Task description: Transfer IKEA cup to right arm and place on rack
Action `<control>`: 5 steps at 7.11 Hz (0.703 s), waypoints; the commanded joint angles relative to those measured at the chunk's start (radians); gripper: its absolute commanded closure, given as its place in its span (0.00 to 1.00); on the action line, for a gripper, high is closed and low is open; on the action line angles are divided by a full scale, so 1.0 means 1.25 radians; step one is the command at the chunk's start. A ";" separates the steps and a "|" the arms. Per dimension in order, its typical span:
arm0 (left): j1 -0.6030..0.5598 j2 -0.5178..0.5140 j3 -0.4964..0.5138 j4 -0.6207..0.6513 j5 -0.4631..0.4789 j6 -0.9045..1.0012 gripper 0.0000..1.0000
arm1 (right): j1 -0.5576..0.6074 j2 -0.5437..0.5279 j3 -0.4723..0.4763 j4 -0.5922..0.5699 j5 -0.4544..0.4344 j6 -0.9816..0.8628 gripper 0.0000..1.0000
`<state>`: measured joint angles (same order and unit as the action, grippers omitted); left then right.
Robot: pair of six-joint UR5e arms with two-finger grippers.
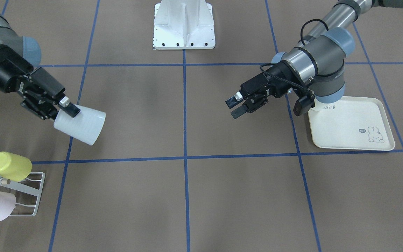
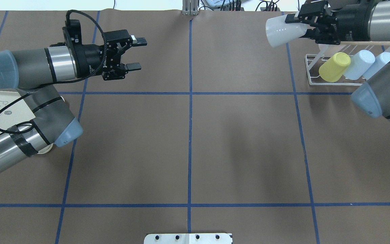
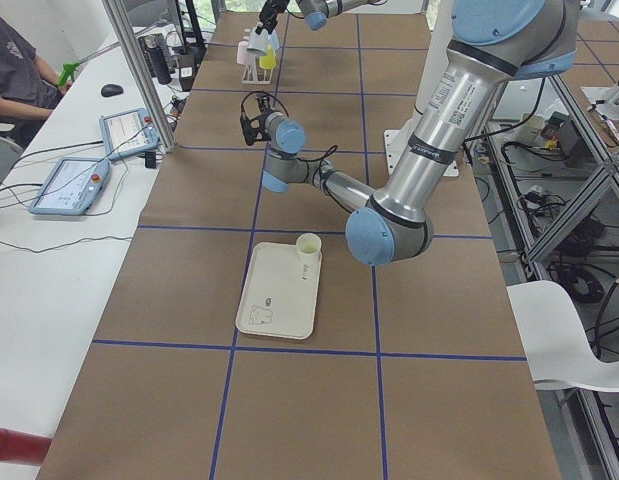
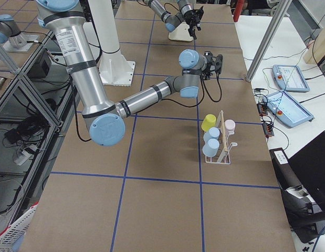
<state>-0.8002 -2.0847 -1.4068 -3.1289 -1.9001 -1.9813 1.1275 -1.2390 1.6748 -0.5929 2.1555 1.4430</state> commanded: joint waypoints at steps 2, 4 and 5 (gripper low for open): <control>-0.008 0.015 0.000 0.013 -0.011 0.017 0.00 | 0.132 0.036 -0.003 -0.411 0.027 -0.453 0.90; -0.008 0.016 0.000 0.013 -0.010 0.017 0.00 | 0.181 0.095 -0.084 -0.571 0.021 -0.682 0.91; -0.008 0.016 0.001 0.013 -0.010 0.017 0.00 | 0.188 0.117 -0.160 -0.571 0.019 -0.724 0.92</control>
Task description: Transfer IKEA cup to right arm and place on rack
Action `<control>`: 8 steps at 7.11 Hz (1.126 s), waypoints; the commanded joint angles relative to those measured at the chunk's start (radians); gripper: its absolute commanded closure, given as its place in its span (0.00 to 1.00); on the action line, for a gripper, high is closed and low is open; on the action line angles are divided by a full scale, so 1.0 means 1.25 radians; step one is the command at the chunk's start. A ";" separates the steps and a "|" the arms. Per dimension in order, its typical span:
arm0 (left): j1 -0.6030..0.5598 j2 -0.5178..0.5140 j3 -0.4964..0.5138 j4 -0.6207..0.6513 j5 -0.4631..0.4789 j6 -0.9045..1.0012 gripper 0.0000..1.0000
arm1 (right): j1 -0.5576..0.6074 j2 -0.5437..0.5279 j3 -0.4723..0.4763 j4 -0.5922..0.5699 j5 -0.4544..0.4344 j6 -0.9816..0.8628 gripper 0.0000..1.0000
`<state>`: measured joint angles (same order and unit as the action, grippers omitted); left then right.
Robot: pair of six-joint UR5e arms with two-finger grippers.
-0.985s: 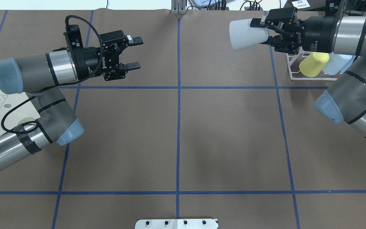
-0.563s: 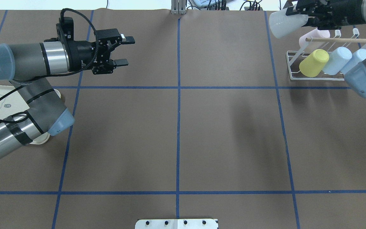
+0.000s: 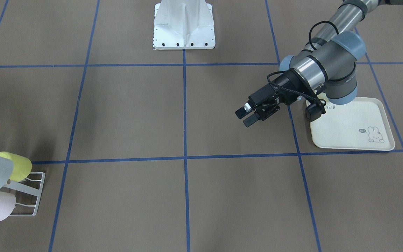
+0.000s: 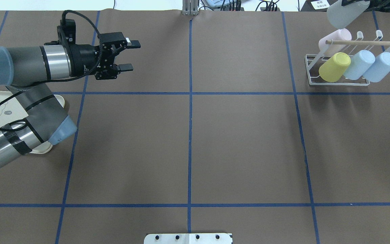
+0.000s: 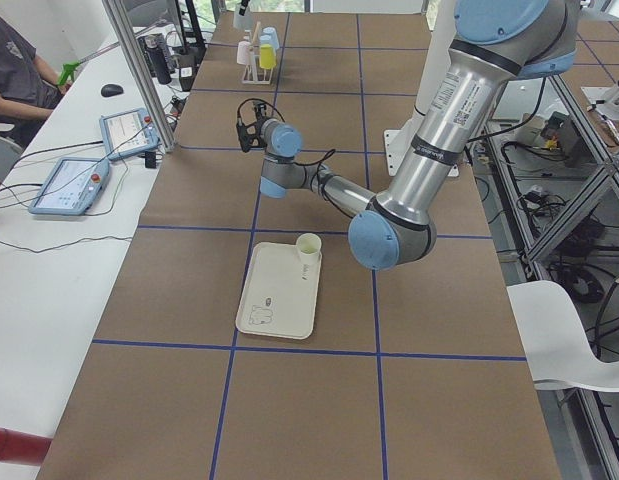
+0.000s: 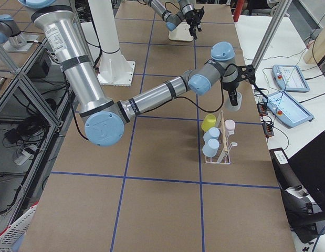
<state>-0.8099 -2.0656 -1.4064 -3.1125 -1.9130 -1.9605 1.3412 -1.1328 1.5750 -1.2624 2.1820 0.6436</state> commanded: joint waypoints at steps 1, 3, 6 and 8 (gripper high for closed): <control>0.000 0.001 0.001 0.001 0.001 0.000 0.00 | 0.029 0.077 -0.169 -0.036 -0.003 -0.133 0.93; 0.002 0.001 0.001 0.001 0.004 0.000 0.00 | 0.032 0.101 -0.244 -0.032 -0.002 -0.144 0.93; 0.004 0.001 0.001 0.002 0.004 0.000 0.00 | 0.028 0.088 -0.251 -0.033 0.006 -0.137 0.92; 0.004 0.001 0.001 0.002 0.004 0.001 0.00 | 0.025 0.080 -0.257 -0.032 0.013 -0.136 0.88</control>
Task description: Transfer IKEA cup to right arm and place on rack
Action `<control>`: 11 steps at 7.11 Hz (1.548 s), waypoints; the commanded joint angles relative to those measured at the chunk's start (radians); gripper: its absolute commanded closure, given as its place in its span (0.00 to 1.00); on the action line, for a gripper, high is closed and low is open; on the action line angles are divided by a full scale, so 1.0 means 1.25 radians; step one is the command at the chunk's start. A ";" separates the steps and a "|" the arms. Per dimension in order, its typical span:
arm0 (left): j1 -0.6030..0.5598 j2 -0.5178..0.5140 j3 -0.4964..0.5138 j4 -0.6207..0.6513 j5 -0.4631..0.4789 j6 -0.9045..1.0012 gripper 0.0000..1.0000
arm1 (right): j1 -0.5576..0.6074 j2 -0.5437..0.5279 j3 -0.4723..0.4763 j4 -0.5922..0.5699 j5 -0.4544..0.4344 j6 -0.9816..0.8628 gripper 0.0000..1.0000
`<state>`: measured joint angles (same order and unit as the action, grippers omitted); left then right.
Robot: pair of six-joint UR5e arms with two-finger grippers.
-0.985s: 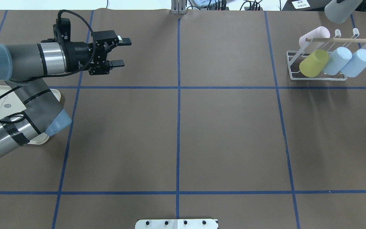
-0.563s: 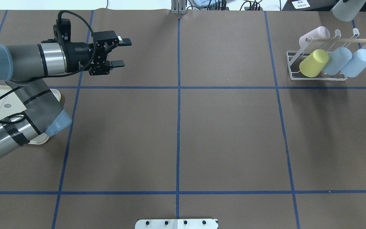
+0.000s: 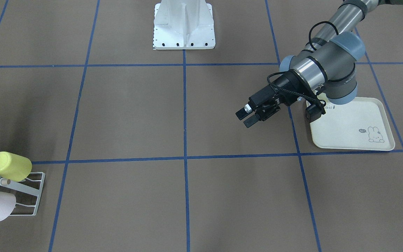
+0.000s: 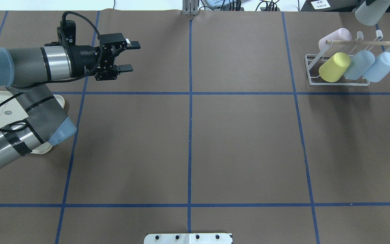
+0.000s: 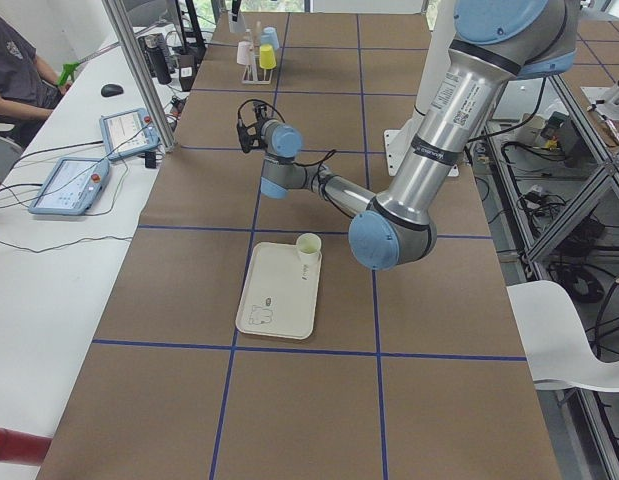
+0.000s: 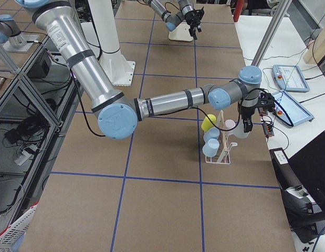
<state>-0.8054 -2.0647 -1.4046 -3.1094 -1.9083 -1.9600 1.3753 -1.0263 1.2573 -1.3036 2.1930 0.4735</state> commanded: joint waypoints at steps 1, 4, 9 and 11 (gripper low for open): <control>0.000 0.000 0.000 0.000 0.001 0.001 0.00 | -0.003 -0.015 -0.003 0.001 0.027 0.000 0.87; -0.001 0.000 0.000 0.000 0.001 0.001 0.00 | -0.013 -0.028 0.013 0.001 0.057 0.004 0.84; -0.001 0.000 0.000 0.000 0.001 0.001 0.00 | -0.030 -0.033 0.004 0.007 0.044 -0.005 0.31; -0.004 0.000 0.001 0.000 0.001 0.001 0.00 | -0.036 -0.033 0.002 0.006 0.031 -0.001 0.19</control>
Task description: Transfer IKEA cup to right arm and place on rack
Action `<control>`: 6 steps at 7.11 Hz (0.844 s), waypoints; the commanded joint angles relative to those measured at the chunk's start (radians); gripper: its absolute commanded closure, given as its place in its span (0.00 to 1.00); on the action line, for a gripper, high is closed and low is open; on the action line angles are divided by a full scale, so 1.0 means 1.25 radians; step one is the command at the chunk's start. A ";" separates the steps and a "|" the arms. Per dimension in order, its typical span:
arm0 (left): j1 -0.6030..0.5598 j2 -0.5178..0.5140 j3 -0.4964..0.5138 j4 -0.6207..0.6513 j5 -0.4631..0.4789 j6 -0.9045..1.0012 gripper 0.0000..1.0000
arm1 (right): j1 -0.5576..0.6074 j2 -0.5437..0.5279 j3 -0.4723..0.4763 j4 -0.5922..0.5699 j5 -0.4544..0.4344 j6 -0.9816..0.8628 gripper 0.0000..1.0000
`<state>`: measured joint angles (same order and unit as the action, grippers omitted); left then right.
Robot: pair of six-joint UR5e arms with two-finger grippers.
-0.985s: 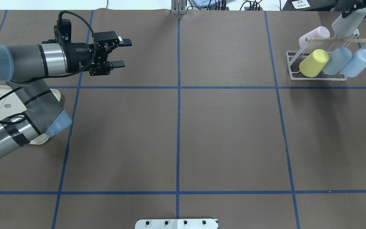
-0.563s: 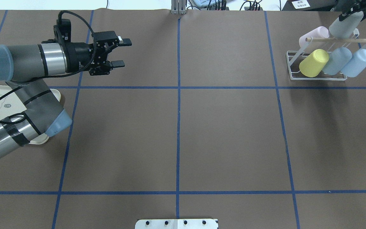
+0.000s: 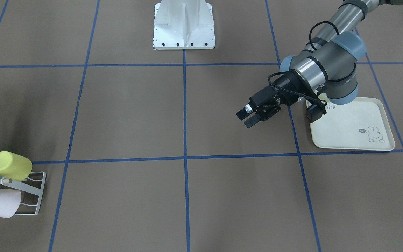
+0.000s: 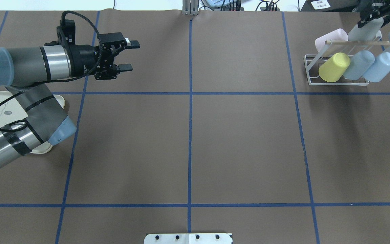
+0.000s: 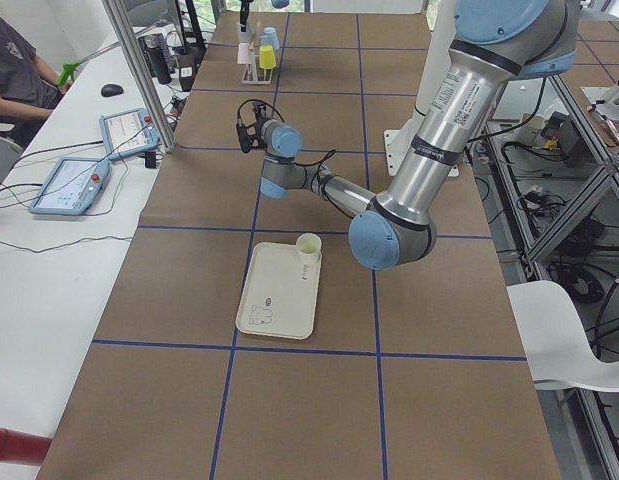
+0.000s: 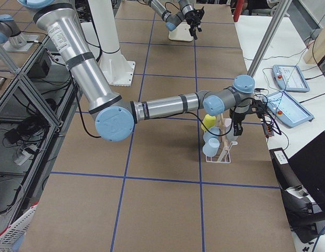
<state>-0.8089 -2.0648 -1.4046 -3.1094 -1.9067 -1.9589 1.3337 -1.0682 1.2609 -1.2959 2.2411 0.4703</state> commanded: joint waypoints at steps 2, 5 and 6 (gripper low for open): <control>-0.002 0.000 0.001 0.001 0.000 0.000 0.00 | -0.007 0.000 -0.001 -0.002 -0.010 0.007 0.10; -0.097 0.035 -0.005 0.082 -0.117 0.148 0.00 | -0.014 0.013 0.032 0.001 -0.004 0.061 0.08; -0.137 0.078 -0.005 0.125 -0.160 0.269 0.00 | -0.023 0.011 0.061 0.001 -0.004 0.104 0.06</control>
<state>-0.9220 -2.0202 -1.4092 -3.0155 -2.0313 -1.7893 1.3165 -1.0543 1.3010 -1.2963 2.2355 0.5414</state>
